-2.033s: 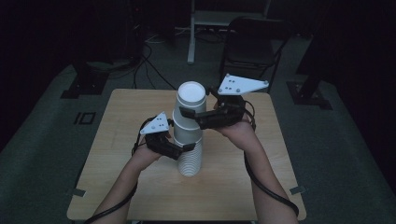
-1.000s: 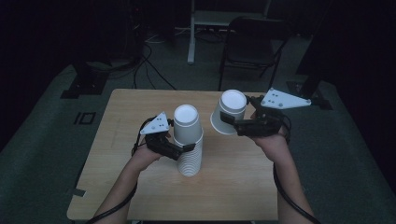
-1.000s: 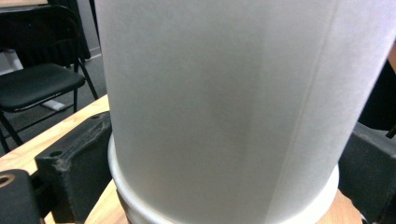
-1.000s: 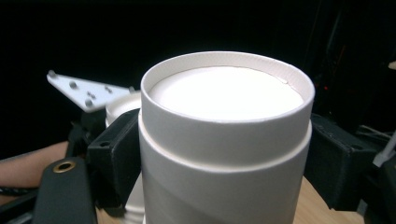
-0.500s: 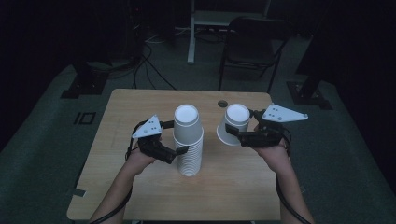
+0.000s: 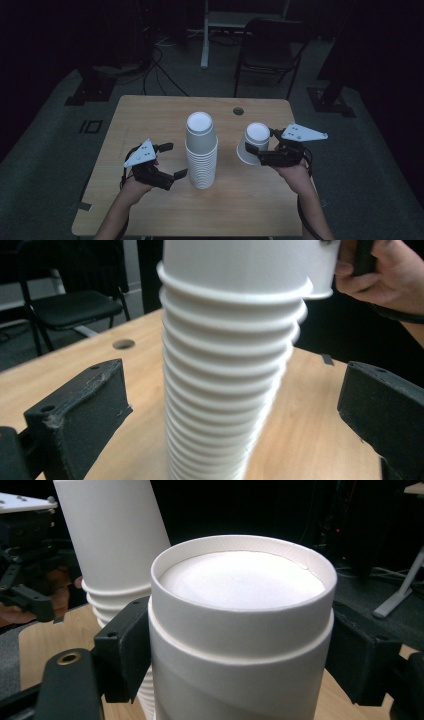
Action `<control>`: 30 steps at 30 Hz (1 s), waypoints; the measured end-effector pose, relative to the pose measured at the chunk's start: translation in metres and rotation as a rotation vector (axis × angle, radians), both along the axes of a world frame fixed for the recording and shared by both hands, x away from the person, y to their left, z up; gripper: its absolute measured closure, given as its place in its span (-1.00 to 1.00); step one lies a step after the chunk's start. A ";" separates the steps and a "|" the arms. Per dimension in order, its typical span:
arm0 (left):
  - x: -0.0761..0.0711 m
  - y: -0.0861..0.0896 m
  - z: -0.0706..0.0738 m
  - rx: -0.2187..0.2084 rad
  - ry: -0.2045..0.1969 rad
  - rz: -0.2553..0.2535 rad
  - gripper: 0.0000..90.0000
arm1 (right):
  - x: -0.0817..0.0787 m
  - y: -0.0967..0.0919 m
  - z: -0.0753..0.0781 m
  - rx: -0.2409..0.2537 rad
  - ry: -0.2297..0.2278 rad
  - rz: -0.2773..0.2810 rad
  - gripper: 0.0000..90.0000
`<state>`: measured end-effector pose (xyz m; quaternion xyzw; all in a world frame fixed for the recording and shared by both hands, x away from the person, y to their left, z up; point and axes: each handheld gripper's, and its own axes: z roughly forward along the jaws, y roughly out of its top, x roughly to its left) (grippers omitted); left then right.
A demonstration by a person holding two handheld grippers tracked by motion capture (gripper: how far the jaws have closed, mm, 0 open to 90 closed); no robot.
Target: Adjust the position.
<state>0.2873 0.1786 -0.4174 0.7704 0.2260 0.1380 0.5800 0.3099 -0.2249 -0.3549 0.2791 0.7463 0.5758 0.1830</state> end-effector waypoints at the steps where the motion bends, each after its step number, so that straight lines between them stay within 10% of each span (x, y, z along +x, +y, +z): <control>1: -0.008 0.000 -0.009 0.005 0.020 -0.009 -1.00 | -0.001 -0.002 -0.002 0.001 0.002 -0.005 -0.54; 10: -0.026 -0.009 -0.038 0.022 0.068 -0.032 -0.99 | -0.007 -0.016 -0.018 0.009 0.028 -0.024 -0.54; 30: -0.027 -0.094 -0.062 0.100 0.119 -0.253 -0.99 | -0.017 -0.027 -0.019 0.012 0.027 -0.038 -0.54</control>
